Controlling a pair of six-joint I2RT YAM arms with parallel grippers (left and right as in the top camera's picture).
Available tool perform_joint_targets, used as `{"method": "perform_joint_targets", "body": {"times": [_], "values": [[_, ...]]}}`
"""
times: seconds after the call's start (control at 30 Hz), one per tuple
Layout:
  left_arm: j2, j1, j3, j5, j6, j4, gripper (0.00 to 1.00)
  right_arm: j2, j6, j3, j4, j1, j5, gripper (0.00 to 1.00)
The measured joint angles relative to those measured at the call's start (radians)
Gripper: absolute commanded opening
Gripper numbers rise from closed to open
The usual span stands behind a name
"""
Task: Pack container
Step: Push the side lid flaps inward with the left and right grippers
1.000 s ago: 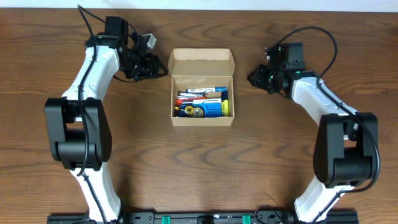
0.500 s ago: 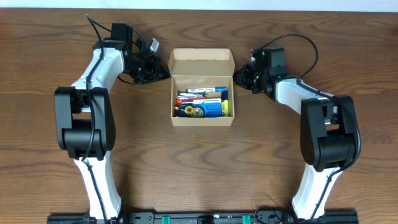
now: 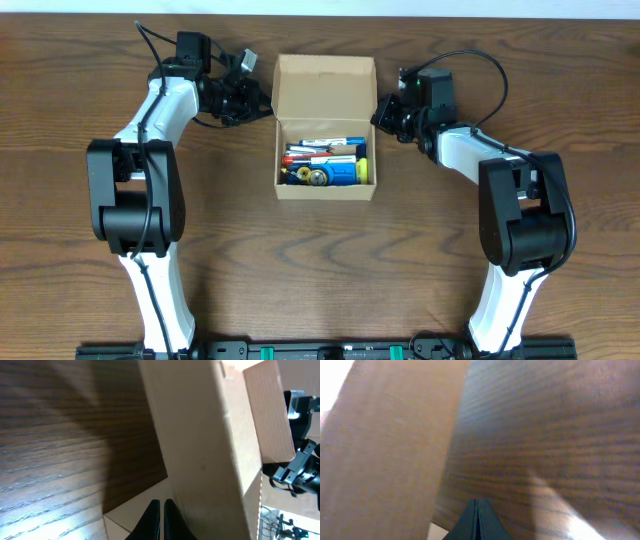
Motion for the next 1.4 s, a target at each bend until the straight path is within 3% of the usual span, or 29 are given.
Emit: {"method": "perform_joint_targets", "body": {"times": [0.33,0.57,0.87,1.4], "values": [[0.000,0.013,0.000,0.074,-0.007,0.061,0.06,0.005,0.005,-0.002,0.148,-0.003,-0.040,0.01],[0.000,0.023,0.000,0.148,-0.010,0.092,0.06,0.005,-0.035,-0.002,0.223,-0.039,-0.193,0.01],[0.000,0.023,0.000,0.163,-0.022,0.083,0.06,0.005,-0.079,-0.002,0.197,-0.059,-0.286,0.01],[0.000,0.023,0.000,0.179,-0.025,0.109,0.06,0.005,-0.103,-0.001,0.327,-0.095,-0.344,0.01]]}}
